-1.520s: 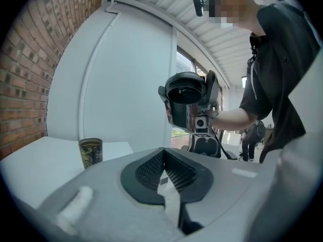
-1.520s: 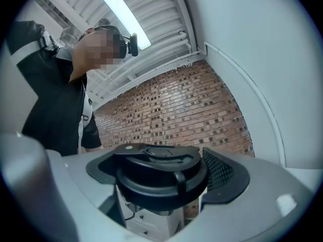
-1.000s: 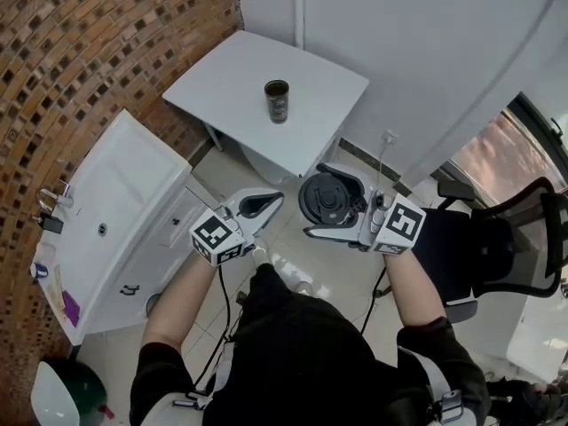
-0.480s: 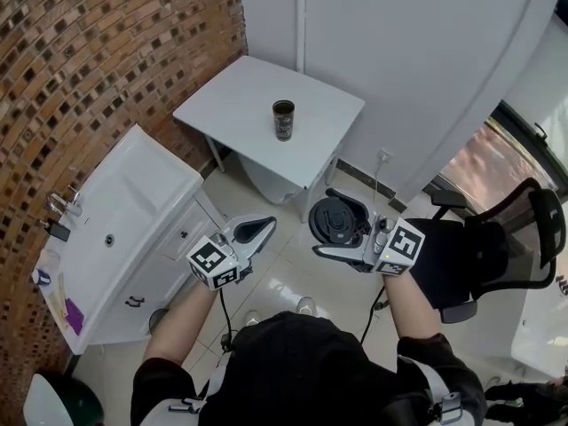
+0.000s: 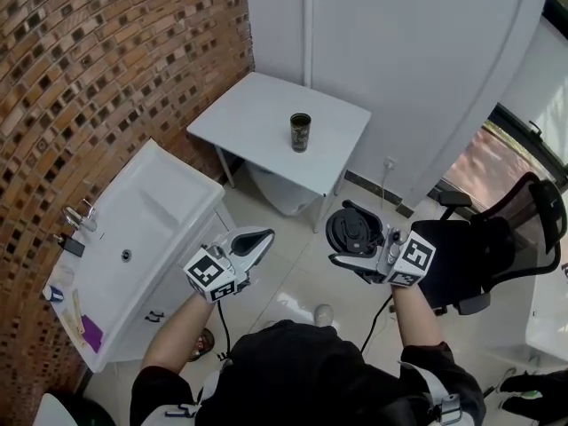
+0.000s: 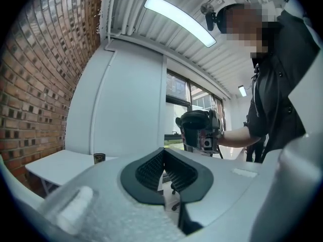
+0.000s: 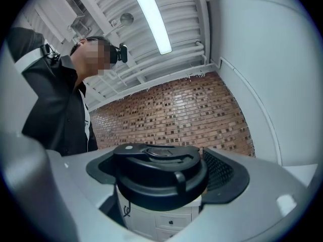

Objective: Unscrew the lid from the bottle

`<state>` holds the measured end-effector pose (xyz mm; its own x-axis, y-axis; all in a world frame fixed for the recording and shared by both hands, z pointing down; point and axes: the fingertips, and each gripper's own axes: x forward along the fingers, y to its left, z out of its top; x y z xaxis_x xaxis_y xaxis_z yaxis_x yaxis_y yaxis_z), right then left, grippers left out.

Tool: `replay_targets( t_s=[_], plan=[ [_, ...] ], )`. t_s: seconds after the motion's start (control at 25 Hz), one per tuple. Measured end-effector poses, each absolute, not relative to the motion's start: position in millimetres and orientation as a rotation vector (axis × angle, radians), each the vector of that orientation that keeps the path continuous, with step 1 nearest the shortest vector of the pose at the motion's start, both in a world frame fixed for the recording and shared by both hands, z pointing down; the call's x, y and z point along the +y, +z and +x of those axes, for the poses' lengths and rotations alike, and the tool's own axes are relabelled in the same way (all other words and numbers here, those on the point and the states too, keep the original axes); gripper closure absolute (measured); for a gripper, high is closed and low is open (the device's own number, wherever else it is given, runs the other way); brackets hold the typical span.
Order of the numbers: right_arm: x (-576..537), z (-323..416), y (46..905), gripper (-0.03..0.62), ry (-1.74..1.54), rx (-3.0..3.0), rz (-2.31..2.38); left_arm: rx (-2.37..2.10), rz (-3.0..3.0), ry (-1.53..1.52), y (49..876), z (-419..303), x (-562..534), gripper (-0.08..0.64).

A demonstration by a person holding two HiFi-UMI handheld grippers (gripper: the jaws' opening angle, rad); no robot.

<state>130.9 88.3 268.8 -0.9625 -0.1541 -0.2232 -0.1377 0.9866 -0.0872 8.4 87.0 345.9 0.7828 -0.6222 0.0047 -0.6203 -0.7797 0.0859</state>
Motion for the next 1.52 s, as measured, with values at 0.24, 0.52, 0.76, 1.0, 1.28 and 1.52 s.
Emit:
replay_targets(
  t_s=[0.24, 0.52, 0.76, 1.0, 1.28, 1.52],
  plan=[
    [106, 101, 266, 0.115, -0.084, 2.902, -0.329, -0.956, 2.939, -0.025, 334, -27, 112, 0.558],
    [131, 84, 263, 0.114, -0.063, 2.903, -0.419, -0.95, 2.895, -0.06, 344, -45, 122, 0.558],
    [117, 116, 277, 0.114, -0.074, 2.873, -0.456, -0.956, 2.896, -0.059, 345, -31, 111, 0.558],
    [101, 135, 281, 0.114, -0.074, 2.904, -0.445, -0.977, 2.901, -0.079, 339, -15, 96, 0.558],
    [82, 147, 286, 0.112, -0.069, 2.915, -0.422, -0.975, 2.91, -0.07, 343, 9, 81, 0.558],
    [69, 151, 289, 0.112, -0.058, 2.92, -0.391, -0.961, 2.934, -0.099, 334, 26, 69, 0.558]
  ],
)
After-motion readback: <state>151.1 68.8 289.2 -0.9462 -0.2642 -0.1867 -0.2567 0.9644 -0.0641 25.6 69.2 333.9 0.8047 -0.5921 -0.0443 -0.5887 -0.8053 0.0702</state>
